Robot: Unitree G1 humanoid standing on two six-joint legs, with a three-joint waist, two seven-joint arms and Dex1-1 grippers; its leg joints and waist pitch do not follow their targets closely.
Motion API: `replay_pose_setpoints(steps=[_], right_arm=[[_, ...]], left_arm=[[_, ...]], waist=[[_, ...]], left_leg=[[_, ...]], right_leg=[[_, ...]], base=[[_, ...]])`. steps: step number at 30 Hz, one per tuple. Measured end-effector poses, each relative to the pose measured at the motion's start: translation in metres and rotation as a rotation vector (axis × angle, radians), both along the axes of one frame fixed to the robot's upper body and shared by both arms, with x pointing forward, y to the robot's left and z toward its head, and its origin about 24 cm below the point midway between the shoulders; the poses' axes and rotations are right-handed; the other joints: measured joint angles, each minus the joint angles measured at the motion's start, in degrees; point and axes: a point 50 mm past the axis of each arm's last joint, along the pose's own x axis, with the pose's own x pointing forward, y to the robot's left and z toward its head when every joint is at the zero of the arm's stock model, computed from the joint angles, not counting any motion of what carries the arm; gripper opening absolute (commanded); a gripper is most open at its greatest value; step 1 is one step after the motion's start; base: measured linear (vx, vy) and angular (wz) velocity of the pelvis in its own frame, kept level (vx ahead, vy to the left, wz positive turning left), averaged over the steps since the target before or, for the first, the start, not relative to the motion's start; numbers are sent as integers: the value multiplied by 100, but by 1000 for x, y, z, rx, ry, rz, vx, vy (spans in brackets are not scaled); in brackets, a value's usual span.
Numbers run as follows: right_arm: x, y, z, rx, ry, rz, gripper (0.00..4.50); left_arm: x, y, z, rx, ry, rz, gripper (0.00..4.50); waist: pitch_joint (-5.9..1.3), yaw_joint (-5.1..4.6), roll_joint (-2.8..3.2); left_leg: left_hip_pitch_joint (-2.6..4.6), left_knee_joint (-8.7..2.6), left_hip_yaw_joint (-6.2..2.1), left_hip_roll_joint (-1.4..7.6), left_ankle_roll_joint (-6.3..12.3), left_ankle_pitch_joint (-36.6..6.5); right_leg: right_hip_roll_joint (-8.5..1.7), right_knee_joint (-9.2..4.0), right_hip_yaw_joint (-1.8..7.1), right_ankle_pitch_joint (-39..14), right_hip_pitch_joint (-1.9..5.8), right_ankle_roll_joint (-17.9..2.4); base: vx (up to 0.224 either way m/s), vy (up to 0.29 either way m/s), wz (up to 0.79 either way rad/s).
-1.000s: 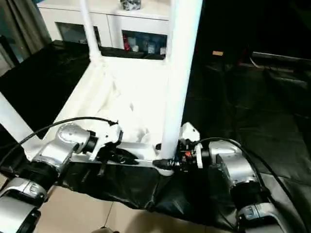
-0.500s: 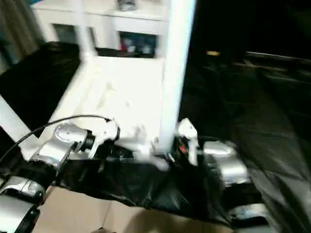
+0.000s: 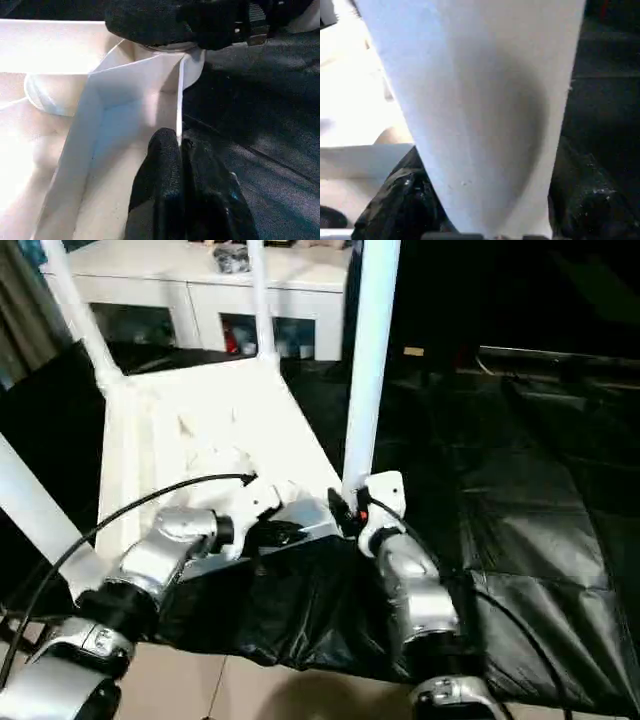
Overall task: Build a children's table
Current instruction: Rotate leg to tighten
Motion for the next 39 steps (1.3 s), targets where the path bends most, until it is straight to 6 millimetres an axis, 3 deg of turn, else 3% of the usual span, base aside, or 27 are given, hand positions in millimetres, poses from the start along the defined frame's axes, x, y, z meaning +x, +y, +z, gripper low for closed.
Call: replay_pose_setpoints(steps=[6, 10, 16, 23, 26, 27, 33, 39], right_arm=[[-1, -10, 3, -10, -15, 100, 360], [-5, -20, 5, -35, -10, 300, 360], [-15, -34, 13, -58, 15, 608, 360], [-33, -38, 18, -60, 103, 952, 360], [-36, -38, 19, -61, 120, 1015, 360], [-36, -39, 19, -61, 125, 1027, 332], [-37, -36, 20, -47, 162, 1086, 282], [-37, -35, 21, -52, 161, 1091, 265]], left_arm=[[-3, -3, 2, -1, -6, -41, 0], [-6, 8, 5, -10, 1, -114, 0], [-10, 23, 9, -3, 17, -230, 0], [-17, 32, 10, 7, 67, -373, 0], [-19, 32, 10, 11, 82, -407, 0], [-20, 32, 10, 13, 82, -414, 0], [-21, 34, 9, 13, 96, -455, 0], [-21, 36, 9, 10, 96, -461, 0]], waist=[[2, 39, -2], [4, 86, -5], [2, 244, -1], [9, 359, -14], [10, 381, -15], [10, 385, -14], [9, 409, -13], [8, 406, -12]], left_leg=[[-11, -16, 2, -2, 2, -2], [-16, -49, 2, 0, 1, -2], [-95, -42, 4, 16, 33, 14], [-109, -2, 11, 17, 49, 1], [-106, 7, 10, 19, 25, -13], [-105, 11, 9, 20, 24, -13], [-103, 16, 8, 22, 21, -13], [-103, 24, 8, 23, 21, -13]], right_leg=[[0, 2, 3, 1, -4, -1], [5, 16, 1, 10, -20, -13], [10, 28, -15, 18, -87, -27], [2, 28, -10, 21, -80, -33], [2, 39, -11, 23, -77, -35], [2, 45, -11, 23, -77, -35], [2, 53, -11, 23, -74, -34], [1, 60, -11, 23, -71, -35]], base=[[0, 0, 0], [0, 0, 0], [0, 0, 0], [0, 0, 0], [0, 0, 0], [0, 0, 0], [0, 0, 0], [0, 0, 0]])
